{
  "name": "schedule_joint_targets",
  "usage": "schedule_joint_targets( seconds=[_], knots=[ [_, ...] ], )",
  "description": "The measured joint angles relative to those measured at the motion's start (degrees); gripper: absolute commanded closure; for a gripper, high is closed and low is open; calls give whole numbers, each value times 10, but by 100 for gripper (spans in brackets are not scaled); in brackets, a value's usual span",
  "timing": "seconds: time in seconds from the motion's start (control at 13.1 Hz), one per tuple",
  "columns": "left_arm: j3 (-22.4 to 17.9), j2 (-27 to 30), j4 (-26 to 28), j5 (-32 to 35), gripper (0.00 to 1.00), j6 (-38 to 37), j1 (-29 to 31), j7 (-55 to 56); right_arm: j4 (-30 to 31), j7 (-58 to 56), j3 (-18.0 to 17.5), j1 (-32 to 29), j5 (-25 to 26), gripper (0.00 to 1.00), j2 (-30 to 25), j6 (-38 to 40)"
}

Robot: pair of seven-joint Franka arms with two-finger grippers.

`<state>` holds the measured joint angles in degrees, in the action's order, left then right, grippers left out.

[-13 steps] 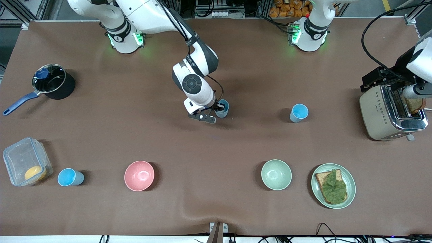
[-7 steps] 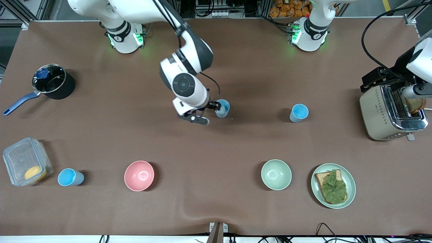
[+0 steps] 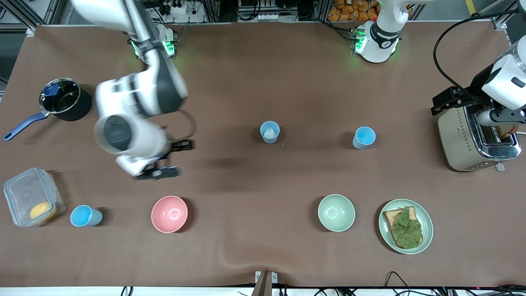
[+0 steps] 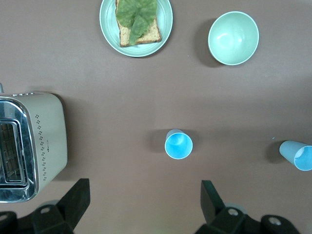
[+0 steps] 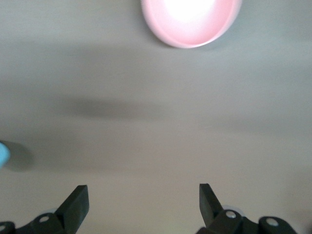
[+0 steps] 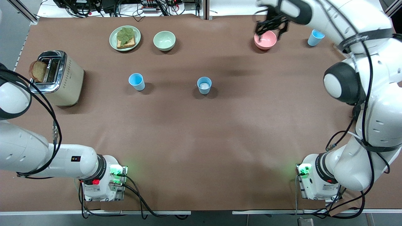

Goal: Stack blue cups with both arms
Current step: 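Withdraw the right gripper while the left gripper reaches the other cup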

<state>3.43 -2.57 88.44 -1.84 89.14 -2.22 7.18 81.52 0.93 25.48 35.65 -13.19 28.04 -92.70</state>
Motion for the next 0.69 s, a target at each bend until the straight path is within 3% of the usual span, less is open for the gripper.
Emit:
schedule_joint_targets(
  seconds=[0.23,0.46,0.54,0.69],
  knots=[
    [0,-14,6,0,0,20,-2,0,-2,-116,13,-94,0,0,-26,24],
    [2,-23,55,0,0,79,-31,24,-2,-129,0,-137,27,0,-71,41],
    [3,-25,76,0,0,105,-44,37,1,-128,-27,-153,68,0,-91,44],
    [5,-27,117,0,0,157,-68,52,27,-120,-118,-214,132,0,-130,29]
  ],
)
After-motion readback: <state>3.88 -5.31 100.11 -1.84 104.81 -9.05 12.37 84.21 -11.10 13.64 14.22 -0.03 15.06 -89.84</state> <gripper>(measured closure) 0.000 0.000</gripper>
